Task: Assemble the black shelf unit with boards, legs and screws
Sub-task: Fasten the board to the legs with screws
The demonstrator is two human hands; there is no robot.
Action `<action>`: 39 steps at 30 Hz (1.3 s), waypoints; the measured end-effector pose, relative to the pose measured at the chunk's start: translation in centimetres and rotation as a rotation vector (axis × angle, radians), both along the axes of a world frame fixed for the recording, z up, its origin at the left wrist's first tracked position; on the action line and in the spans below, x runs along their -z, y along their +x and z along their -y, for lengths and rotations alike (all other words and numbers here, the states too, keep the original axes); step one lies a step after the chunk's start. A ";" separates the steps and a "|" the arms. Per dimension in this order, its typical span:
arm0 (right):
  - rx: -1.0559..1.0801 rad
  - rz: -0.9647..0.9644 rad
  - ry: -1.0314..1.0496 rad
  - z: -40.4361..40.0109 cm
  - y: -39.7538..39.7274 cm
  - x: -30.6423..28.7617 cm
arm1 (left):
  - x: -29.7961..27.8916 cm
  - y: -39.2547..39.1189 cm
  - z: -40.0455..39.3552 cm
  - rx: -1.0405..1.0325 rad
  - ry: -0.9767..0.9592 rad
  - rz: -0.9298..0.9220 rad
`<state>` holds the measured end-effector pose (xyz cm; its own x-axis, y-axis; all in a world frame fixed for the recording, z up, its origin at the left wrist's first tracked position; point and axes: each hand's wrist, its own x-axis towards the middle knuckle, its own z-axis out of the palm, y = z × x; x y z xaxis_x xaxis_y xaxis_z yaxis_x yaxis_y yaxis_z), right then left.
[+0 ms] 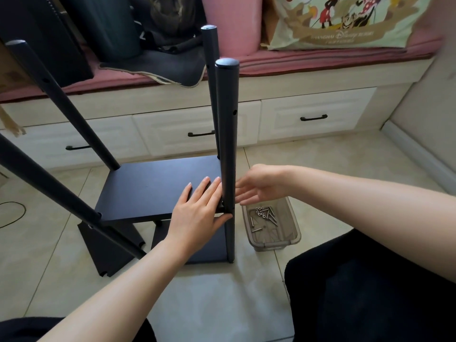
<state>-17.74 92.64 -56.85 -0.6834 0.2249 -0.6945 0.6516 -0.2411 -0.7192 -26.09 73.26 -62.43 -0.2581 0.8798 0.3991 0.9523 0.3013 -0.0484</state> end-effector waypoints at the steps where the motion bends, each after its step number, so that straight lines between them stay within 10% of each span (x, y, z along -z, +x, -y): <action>1: -0.001 0.019 0.014 -0.5 0.7 0.4 | 0.0 0.0 0.0 0.000 -0.001 0.004; 12: -0.145 0.350 0.531 -4.0 4.7 11.5 | 0.0 -0.1 0.0 -0.002 -0.055 0.057; 39: -0.500 0.464 0.883 -4.8 0.5 28.8 | -0.3 0.1 -0.6 0.007 -0.051 0.068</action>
<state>-17.28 97.40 -85.69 -0.5509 0.5375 -0.6385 0.7822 0.5992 -0.1706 -26.00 73.91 -62.08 -0.2772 0.9005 0.3350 0.9559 0.2937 0.0015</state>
